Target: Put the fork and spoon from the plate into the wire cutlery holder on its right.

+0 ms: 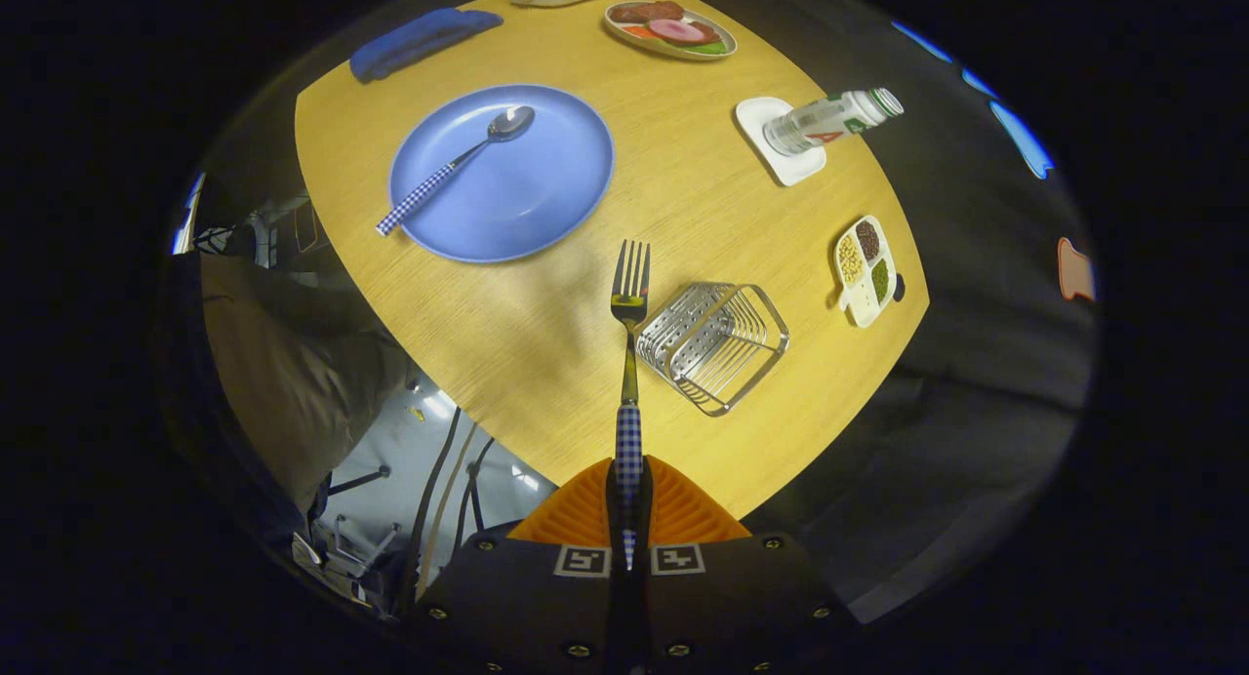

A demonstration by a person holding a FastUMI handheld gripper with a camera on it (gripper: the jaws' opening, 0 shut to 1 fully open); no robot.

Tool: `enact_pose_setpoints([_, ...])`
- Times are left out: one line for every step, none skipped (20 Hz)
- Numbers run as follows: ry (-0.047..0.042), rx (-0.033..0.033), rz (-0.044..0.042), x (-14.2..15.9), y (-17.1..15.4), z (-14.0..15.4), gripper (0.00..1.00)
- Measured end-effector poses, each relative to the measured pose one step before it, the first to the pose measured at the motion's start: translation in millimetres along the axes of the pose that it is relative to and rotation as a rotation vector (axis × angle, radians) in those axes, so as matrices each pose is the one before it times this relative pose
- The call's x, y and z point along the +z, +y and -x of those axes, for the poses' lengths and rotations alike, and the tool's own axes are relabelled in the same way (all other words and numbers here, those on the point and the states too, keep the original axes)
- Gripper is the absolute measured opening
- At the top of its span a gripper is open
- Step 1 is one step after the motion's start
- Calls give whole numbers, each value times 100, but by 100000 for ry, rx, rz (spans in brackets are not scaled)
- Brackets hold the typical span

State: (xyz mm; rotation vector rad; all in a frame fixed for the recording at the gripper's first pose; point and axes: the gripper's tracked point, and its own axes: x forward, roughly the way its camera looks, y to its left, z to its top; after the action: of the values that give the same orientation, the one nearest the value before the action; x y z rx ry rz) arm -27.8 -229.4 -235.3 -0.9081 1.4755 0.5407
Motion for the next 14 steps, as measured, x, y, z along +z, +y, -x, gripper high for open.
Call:
enact_pose_setpoints([1158,199,-138,-427,-341,97,1])
enact_pose_setpoints([1260,639,-212,-673,-132,109,1])
enact_pose_setpoints([1126,801,-190,-418,-260,45,1])
enact_pose_setpoints([1473,390,-442,-565,-341,-11,1])
enact_pose_setpoints([1476,-535,-52,-449,-634,30,1])
enact_pose_setpoints([1385,-534,-51,-468,-597,62,1])
enact_pose_setpoints([1821,359,-473,-516,-422,19,1])
enact_pose_setpoints([1711,331,-118,-456,-395,-162,1])
enact_pose_setpoints([1568,-4,128,-313,-453,-53,1])
enact_pose_setpoints([1565,-182,-14,-280,-471,-186,1])
enact_pose_setpoints([1439,315,-214,-129,-384,-120,1])
enact_pose_setpoints([1168,139,-340,-109,-320,-203,1])
enact_pose_setpoints([1297,139,-97,-39,-465,-177,1])
enact_pose_setpoints([1337,-87,-45,11,-381,-280,1])
